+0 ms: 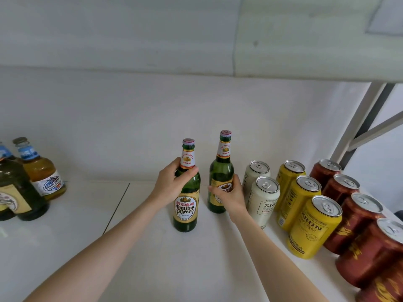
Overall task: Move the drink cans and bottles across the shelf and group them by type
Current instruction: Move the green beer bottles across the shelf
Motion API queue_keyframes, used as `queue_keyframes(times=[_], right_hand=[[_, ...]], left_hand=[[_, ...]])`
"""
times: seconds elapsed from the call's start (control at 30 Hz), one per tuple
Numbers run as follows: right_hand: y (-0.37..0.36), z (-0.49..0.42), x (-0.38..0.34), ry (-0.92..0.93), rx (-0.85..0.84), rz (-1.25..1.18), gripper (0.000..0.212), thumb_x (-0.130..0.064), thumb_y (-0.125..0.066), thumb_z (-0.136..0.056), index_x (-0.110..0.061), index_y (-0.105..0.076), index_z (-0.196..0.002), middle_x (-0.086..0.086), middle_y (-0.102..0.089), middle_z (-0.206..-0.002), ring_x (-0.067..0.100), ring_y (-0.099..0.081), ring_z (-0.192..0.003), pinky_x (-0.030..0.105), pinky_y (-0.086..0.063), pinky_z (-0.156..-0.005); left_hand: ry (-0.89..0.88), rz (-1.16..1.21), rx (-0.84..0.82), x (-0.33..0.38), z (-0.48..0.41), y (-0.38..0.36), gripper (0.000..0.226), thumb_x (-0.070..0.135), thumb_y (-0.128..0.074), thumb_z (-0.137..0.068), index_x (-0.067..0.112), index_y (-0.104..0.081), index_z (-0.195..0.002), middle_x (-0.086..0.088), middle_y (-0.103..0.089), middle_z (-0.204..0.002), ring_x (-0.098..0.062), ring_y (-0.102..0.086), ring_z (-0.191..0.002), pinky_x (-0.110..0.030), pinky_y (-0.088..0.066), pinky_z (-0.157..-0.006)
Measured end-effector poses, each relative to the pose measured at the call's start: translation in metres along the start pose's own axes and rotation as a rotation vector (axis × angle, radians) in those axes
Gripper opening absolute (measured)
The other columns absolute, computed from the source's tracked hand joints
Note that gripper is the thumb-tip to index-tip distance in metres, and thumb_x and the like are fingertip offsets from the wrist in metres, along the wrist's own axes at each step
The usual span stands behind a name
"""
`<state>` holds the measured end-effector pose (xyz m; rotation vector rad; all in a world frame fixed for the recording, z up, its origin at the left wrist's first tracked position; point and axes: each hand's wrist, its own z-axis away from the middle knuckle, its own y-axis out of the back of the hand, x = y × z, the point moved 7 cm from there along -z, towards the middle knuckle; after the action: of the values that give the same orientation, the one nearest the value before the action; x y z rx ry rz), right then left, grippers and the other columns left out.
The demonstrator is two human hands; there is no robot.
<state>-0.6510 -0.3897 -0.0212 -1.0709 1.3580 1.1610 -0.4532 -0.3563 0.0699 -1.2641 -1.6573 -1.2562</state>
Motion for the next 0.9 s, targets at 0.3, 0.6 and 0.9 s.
queue_keyframes(times=[0.3, 0.6, 0.9], right_hand=[[0.004, 0.022, 0.004, 0.004, -0.001, -0.104, 0.071, -0.016, -0.084, -0.073, -0.025, -0.049, -0.134, -0.009, -0.061, -0.123, -0.004, -0.058, -0.102, 0.014, -0.046, -0.080], [0.003, 0.085, 0.020, -0.011, 0.080, -0.021, 0.058, -0.020, -0.086, -0.072, -0.023, -0.053, -0.119, -0.005, -0.060, -0.118, 0.009, -0.057, -0.111, 0.014, -0.043, -0.082], [-0.064, 0.092, 0.007, -0.014, -0.298, -0.018, 0.073, -0.021, -0.085, -0.074, -0.020, -0.048, -0.137, -0.003, -0.062, -0.123, 0.014, -0.060, -0.115, 0.026, -0.053, -0.091]], left_hand=[[0.019, 0.047, -0.033, -0.001, 0.007, 0.002, 0.021, 0.037, -0.068, -0.089, 0.028, -0.063, -0.107, 0.005, -0.072, -0.103, -0.011, -0.069, -0.098, -0.039, -0.057, -0.089], [0.144, 0.189, -0.131, -0.003, 0.024, 0.008, 0.037, 0.043, -0.077, -0.072, 0.026, -0.069, -0.105, 0.005, -0.075, -0.102, -0.012, -0.071, -0.096, -0.023, -0.056, -0.075], [0.360, 0.262, -0.110, -0.022, 0.043, 0.022, 0.034, 0.040, -0.075, -0.081, 0.024, -0.069, -0.110, 0.003, -0.076, -0.101, -0.012, -0.071, -0.098, -0.026, -0.058, -0.067]])
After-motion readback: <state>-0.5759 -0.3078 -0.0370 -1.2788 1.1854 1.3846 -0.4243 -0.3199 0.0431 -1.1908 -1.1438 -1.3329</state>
